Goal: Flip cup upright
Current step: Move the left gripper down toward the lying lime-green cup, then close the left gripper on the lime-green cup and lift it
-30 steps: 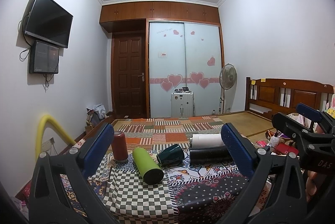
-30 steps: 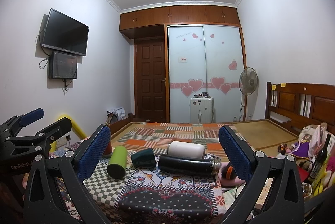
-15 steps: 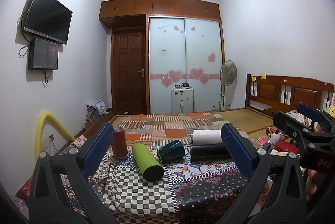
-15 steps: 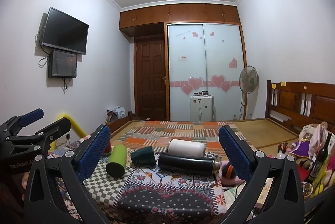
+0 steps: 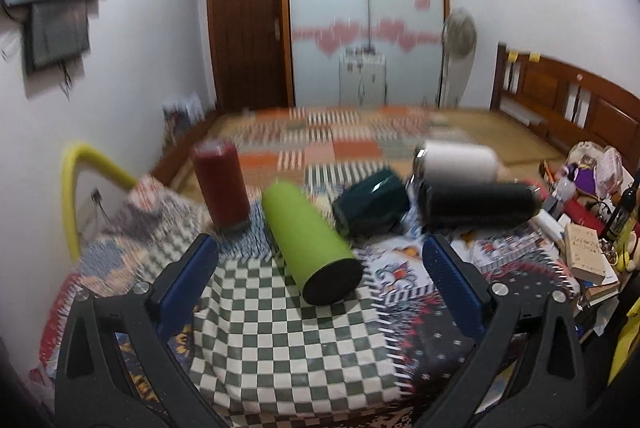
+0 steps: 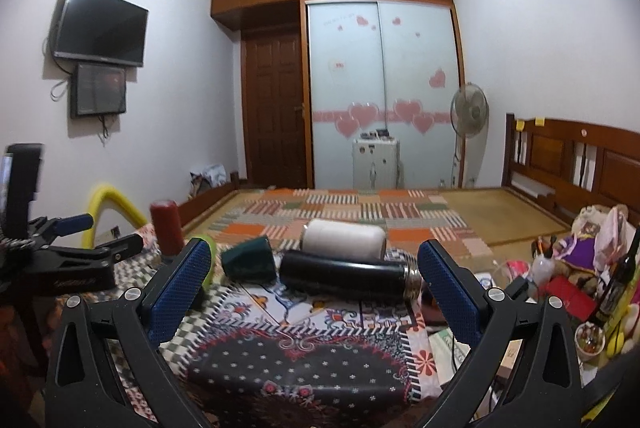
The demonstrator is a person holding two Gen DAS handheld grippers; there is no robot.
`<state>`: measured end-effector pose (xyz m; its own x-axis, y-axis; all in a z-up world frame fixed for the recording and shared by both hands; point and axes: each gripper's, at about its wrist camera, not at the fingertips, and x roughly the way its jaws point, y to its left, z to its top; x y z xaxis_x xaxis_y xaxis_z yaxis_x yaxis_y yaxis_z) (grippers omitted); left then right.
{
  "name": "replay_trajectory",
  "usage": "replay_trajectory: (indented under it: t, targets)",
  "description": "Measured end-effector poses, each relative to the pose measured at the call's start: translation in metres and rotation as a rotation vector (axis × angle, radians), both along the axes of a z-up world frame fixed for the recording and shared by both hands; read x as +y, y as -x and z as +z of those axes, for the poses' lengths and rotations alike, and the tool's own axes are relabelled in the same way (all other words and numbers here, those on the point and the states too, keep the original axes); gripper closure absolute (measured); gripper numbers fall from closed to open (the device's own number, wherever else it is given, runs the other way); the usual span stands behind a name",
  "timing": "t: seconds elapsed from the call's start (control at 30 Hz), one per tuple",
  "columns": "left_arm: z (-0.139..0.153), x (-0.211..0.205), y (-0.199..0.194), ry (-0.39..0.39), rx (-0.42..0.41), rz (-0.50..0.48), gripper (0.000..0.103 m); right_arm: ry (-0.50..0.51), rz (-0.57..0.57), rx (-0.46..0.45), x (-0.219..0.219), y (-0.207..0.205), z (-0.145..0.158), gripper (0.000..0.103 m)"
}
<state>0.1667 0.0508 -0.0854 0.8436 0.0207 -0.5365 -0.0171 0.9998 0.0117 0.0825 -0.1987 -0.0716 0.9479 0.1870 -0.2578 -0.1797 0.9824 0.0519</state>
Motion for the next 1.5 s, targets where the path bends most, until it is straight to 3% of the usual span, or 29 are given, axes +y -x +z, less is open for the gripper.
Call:
replay_trajectory:
  t: [0.33,0.67,0.93,1.13,1.3,1.5]
  targets:
    - [-0.046,0.040,-0.125,0.144,0.341,-0.008,0.013,-0.007,-0.025,0.096,-0.010,-0.041,-0.028,0.000]
    - [-0.087,0.051,-0.184,0.179,0.570,0.018,0.014,-0.008,-0.006,0.141,-0.006,-0.069,-0.048,0.000]
    - [-0.106,0.052,-0.202,0.258,0.648,0.007,0.025,-0.016,0.003,0.165,-0.005,-0.077,-0.056,0.000]
    - [-0.105,0.053,-0.199,0.289,0.638,0.039,0.029,-0.018,0.005,0.169,-0.005,-0.079,-0.055,0.000]
    - [-0.098,0.049,-0.180,0.221,0.642,0.045,0.038,-0.015,0.005,0.165,-0.006,-0.076,-0.053,0.000]
    - [-0.079,0.039,-0.132,0.174,0.623,0.008,0.039,-0.031,0.008,0.147,-0.008,-0.067,-0.044,0.000]
